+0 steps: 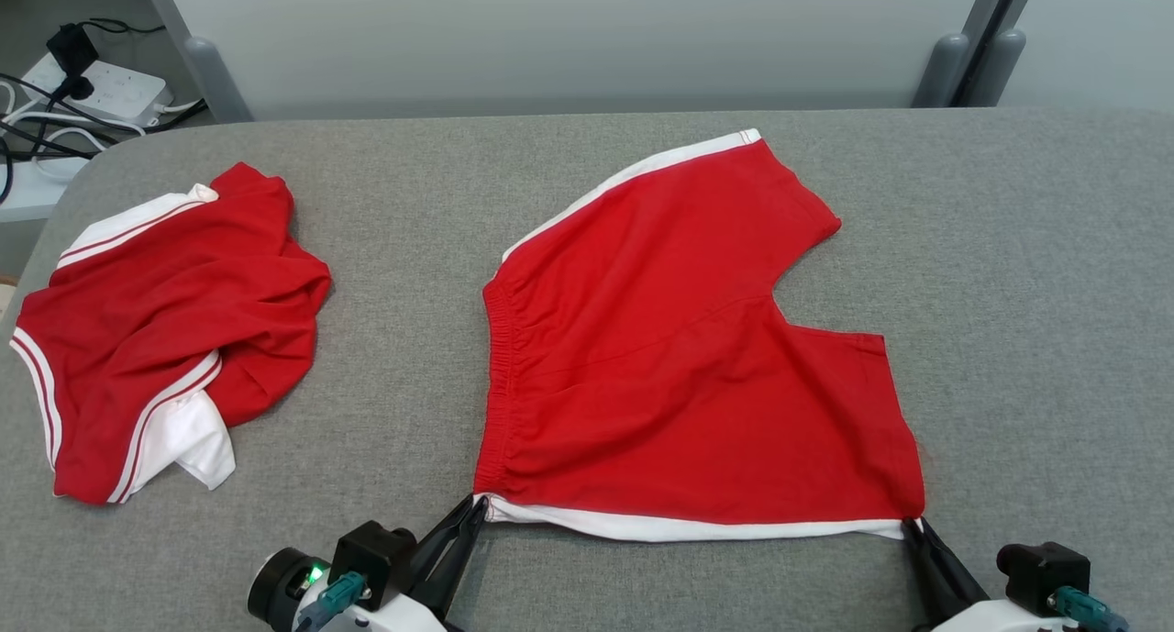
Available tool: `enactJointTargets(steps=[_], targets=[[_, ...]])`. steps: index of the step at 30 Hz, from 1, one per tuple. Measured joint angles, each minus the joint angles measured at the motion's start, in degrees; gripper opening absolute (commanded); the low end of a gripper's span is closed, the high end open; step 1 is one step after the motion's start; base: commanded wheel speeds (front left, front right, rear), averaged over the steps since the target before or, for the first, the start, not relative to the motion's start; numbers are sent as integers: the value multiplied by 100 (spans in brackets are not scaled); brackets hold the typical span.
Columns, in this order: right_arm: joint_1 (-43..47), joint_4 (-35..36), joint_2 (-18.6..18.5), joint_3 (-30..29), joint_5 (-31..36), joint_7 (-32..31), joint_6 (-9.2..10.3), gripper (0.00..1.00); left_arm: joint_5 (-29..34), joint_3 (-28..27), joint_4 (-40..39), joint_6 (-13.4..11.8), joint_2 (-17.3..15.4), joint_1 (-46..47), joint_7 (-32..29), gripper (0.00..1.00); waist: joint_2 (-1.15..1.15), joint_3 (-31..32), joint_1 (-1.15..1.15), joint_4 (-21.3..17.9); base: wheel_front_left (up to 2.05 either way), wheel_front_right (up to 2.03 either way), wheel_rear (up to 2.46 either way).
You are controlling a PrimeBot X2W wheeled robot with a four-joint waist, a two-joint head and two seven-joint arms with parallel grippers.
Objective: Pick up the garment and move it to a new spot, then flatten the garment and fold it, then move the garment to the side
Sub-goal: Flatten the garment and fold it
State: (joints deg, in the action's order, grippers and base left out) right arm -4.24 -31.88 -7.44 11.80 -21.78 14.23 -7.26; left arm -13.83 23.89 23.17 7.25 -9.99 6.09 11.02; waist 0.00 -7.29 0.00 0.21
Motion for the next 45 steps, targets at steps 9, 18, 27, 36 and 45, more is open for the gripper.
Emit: enactJointTargets(steps=[9,18,27,36,45], targets=[[12,442,-242,-34,5,-1,0,0,-101,88,-268,0,-73,-5,-204,0,0,74,0,-82,0,0,0],[994,1907,-965,-67,11,-366,0,0,-335,419,-2503,-131,-858,-896,-1975,0,0,434,0,-359,0,0,0],[1665,2878,-1144,-383,34,-1032,0,0,-349,486,-3753,-335,-1131,-1316,-2769,0,0,422,0,-360,0,0,0],[2035,3500,-1287,-589,36,-1448,0,0,-356,471,-4345,-527,-1283,-1553,-3093,0,0,341,0,-392,0,0,0],[1460,3268,-1039,-599,-15,-1529,0,0,-402,480,-3946,-477,-1127,-1438,-2618,0,0,252,0,-399,0,0,0]])
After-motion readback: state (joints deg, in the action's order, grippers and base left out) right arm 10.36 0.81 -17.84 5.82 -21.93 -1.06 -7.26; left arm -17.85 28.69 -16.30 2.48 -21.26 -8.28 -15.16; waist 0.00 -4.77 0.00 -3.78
